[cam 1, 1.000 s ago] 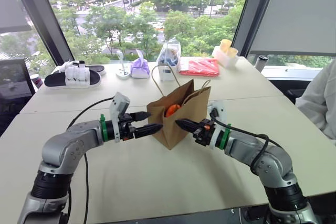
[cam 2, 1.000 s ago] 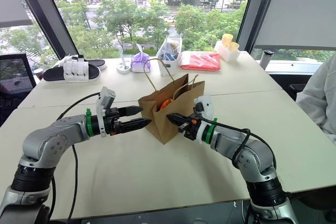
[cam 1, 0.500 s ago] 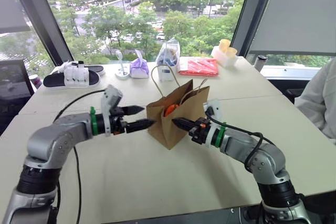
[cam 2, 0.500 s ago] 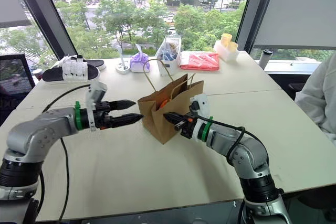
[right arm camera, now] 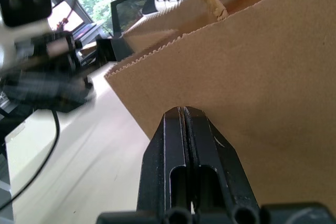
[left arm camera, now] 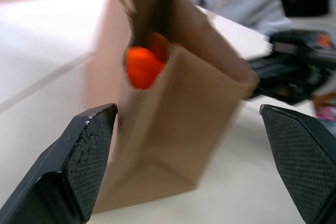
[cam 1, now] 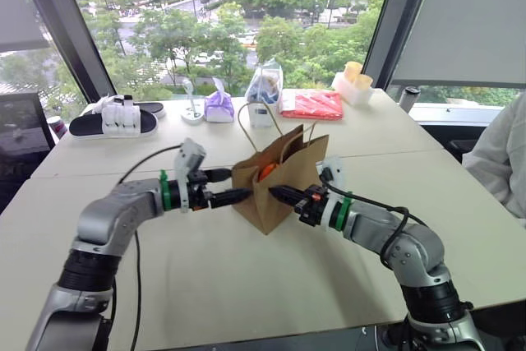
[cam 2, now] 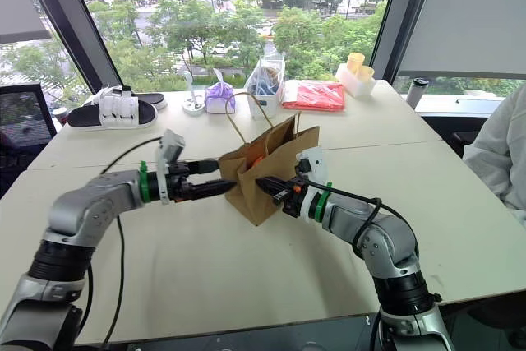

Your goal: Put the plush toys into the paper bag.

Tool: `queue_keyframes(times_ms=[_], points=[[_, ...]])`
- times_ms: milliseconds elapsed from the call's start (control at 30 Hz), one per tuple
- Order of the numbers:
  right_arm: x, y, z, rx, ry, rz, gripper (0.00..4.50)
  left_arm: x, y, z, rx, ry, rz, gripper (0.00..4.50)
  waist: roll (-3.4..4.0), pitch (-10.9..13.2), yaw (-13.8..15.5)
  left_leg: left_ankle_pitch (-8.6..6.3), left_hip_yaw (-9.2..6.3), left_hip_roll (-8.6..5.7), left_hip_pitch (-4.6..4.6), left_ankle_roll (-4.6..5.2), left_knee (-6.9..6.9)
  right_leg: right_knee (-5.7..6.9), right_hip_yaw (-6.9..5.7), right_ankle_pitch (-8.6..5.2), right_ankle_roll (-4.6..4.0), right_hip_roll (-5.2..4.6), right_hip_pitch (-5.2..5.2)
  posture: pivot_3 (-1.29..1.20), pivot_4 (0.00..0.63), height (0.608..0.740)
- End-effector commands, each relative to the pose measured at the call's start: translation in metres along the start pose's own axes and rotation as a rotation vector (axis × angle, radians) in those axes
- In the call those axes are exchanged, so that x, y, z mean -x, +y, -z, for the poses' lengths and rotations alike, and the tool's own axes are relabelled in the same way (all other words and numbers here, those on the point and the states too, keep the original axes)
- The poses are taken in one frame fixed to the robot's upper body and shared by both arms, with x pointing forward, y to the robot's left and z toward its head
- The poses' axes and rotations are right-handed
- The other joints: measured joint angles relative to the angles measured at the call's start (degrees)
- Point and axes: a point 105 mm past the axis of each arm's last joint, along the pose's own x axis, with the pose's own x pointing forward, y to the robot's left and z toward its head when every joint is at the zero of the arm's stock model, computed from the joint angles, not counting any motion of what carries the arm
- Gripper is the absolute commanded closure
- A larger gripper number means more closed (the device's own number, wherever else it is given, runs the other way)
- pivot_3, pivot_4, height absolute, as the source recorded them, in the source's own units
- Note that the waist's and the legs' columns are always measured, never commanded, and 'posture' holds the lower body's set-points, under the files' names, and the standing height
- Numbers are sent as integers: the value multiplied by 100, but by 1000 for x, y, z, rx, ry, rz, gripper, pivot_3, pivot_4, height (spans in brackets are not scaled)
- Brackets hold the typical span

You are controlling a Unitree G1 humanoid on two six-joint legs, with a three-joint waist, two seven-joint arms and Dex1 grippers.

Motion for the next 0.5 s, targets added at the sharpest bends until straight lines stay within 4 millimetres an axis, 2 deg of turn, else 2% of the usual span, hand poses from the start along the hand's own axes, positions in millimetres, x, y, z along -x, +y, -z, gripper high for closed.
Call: queue_keyframes(times_ms=[33,167,467,500], points=[[-1,5,-14,27,-45,-21,4475,-2,-7,-12,-55,-16,34,0,0,0,-9,0,0,1,1,0,-1,0,0,0,0,0,-1,0,150,740],[-4,12,-17,30,-53,-48,4475,-9,-13,-7,-52,-13,47,0,0,0,-5,0,0,3,1,0,-2,1,0,0,0,1,-2,0,150,740],[-7,15,-18,26,-59,-60,4475,-32,-6,10,-90,31,-48,0,-1,-1,9,0,1,1,2,-1,1,1,0,1,-1,1,2,0,150,740],[-7,15,-18,26,-60,-60,4494,-34,-6,11,-86,28,-57,255,-1,-1,9,0,1,1,1,0,2,0,0,1,-1,1,2,0,150,740]])
